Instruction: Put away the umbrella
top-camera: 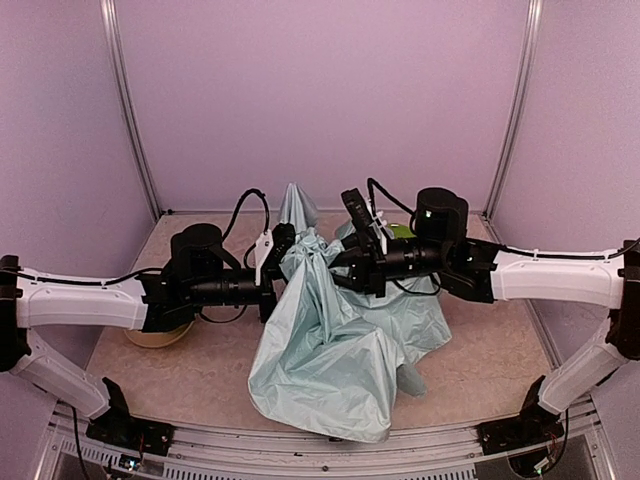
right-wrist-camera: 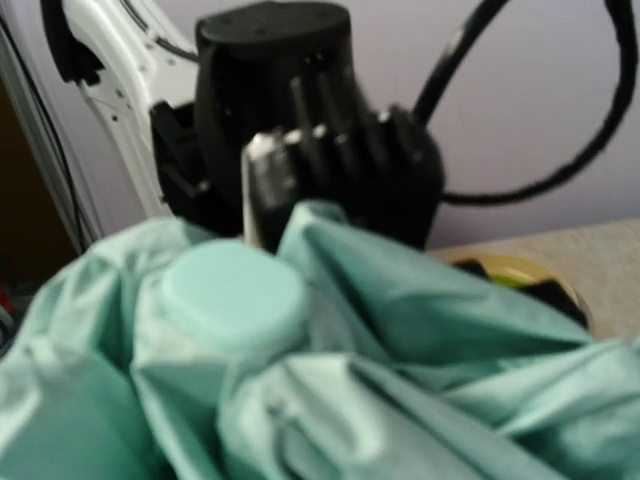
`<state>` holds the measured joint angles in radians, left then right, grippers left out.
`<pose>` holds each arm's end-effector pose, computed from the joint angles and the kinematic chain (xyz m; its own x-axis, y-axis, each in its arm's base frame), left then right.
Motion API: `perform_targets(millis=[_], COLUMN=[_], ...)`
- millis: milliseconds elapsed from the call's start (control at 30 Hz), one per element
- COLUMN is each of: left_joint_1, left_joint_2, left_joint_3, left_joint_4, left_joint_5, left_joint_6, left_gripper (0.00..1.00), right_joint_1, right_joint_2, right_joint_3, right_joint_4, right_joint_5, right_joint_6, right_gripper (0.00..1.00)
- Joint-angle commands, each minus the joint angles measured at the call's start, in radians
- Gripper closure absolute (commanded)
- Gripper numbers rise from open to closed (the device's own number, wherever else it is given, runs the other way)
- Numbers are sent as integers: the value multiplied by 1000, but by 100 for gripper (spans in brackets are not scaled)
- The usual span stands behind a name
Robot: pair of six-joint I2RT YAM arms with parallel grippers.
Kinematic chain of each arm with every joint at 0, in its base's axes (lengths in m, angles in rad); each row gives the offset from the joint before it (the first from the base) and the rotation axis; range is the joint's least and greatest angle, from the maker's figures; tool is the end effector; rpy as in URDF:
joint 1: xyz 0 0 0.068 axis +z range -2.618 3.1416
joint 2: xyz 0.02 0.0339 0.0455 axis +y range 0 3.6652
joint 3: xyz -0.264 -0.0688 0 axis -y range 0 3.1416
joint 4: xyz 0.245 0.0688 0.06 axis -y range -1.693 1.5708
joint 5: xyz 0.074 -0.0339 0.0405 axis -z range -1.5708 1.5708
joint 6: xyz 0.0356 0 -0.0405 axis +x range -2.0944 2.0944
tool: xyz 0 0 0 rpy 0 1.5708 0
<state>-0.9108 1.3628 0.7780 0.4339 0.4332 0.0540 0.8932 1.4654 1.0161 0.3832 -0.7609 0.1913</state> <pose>0.1770 -0.2525 0.2706 -0.0396 0.1309 -0.9906 0.9750 0.2219 -0.0097 0.1931 0.2791 0.3171 -0.2300 -0.0661 -0.9710 -0.9696 -0.0708 0.2344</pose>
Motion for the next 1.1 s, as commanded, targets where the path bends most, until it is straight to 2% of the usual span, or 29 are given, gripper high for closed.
perform_targets(millis=[0,233,400,467,500,633,733,933,1067], left_joint_1=[-26,-25,6,23,33,80,110,134,64], left_joint_2=[25,51,61,81,93,104,79,-3,-39], left_joint_3=[-8,-21,-3,11,18,20,24,86,176], left_joint_4=[140,211,122,61,28,-56,-113,-343,-575], left_joint_5=[89,91,16,-24,-39,-86,-137,-187,-304], left_joint_6=[-9,-72,-78,-67,-59,-39,5,98,82], left_gripper=[3,19,30,31,31,13,2,1,1], right_joint_1=[32,33,29,27,23,-25,-73,-147,-183], right_joint_2=[12,38,43,50,54,34,4,-38,-75], right_joint_3=[13,-76,-139,-158,-163,-174,-194,-124,-5], right_joint_4=[201,392,351,315,279,67,-80,-451,-658], right_joint_5=[58,400,612,646,662,717,750,758,794], right_joint_6=[74,287,485,545,575,678,662,470,295], right_gripper=[81,76,75,70,66,50,41,28,24])
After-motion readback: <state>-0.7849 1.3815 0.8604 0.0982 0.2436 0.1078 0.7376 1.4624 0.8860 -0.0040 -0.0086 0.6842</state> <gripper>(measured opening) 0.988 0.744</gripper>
